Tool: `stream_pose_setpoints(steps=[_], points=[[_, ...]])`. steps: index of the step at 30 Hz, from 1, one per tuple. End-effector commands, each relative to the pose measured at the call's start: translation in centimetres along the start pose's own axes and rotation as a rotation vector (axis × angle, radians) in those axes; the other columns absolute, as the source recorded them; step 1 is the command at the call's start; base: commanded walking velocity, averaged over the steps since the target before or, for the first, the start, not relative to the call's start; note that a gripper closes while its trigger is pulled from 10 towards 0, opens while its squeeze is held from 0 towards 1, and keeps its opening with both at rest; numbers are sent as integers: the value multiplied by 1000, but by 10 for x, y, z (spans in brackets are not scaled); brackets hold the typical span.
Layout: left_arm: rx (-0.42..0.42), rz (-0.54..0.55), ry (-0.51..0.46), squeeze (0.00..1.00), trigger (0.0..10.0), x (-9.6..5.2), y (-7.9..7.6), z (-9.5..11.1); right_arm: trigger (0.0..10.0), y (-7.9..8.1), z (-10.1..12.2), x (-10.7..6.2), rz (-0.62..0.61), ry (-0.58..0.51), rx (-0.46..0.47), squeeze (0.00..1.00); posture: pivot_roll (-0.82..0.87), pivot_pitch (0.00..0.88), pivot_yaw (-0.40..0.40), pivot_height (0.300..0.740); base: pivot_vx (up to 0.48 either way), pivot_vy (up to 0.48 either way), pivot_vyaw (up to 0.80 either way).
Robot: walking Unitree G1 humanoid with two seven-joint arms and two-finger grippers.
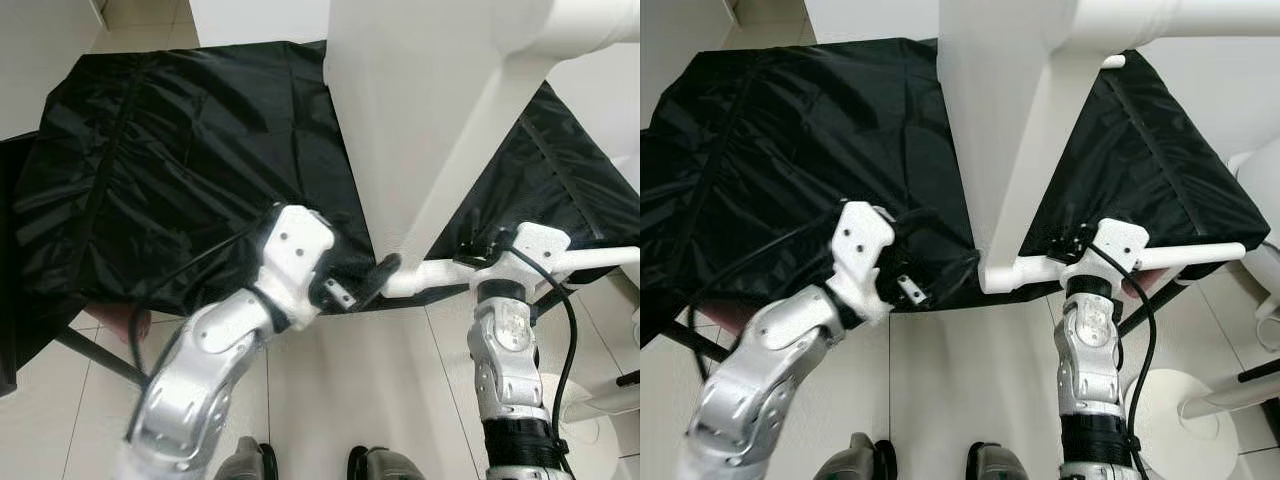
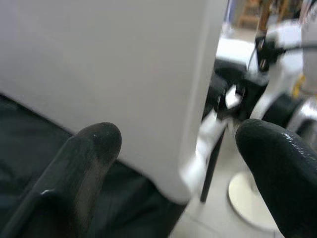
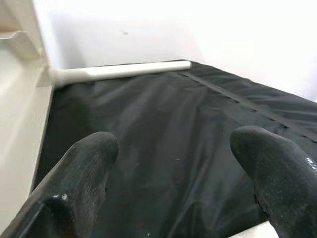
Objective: Building children table
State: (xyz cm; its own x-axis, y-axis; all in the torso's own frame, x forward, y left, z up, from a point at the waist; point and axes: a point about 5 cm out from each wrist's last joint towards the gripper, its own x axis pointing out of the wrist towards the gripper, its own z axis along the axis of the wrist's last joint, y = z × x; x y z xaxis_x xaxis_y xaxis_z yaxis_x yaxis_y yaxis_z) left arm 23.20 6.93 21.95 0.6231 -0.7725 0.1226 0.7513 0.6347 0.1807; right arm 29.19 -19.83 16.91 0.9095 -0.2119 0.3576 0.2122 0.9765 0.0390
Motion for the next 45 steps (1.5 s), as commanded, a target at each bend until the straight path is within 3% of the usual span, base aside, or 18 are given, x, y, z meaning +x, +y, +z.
stream_pose_setpoints(steps=[1, 11, 20, 23, 24, 28, 35, 43, 45], points=[[40, -149, 16, 0, 10000, -6, -6, -1, 10000, -1, 0, -5, 48, -3, 8, 0, -81, 139, 24, 740, 0, 0, 0], [53, -113, 120, 0, 10000, -9, -9, -17, 10000, -3, -2, -22, 102, 34, -14, 0, -89, 140, 23, 740, 0, 0, 0], [74, -127, 170, 0, 10000, -18, -12, -26, 10000, -2, 6, -58, 266, 44, -21, 0, -100, 143, 23, 740, 0, 0, 0], [75, -128, 173, 0, 10000, -18, -12, -26, 10000, -2, 6, -61, 284, 43, -32, 0, -100, 143, 23, 740, 0, 0, 0], [76, -131, 178, 0, 10000, -20, -12, -27, 10000, -1, 4, -71, 339, 80, -32, 0, -103, 143, 25, 740, 0, 0, 0], [81, -133, 183, 0, 10000, -21, -12, -27, 10000, 1, 1, -79, 402, 104, -34, 0, -102, 142, 27, 740, 0, 0, 0], [89, -120, 197, 0, 10000, -23, -12, -28, 10000, 24, -5, -77, 514, 132, 26, 0, -85, 136, 21, 740, 0, 0, 0], [92, -105, 198, 0, 10000, -23, -11, -29, 10000, 39, -6, -67, 525, 118, 50, 0, -70, 127, 13, 740, 0, 0, 0], [94, -95, 200, 0, 10000, -24, -11, -29, 10000, 49, -8, -61, 521, 113, 71, 0, -63, 125, 8, 740, 0, 0, 0]])
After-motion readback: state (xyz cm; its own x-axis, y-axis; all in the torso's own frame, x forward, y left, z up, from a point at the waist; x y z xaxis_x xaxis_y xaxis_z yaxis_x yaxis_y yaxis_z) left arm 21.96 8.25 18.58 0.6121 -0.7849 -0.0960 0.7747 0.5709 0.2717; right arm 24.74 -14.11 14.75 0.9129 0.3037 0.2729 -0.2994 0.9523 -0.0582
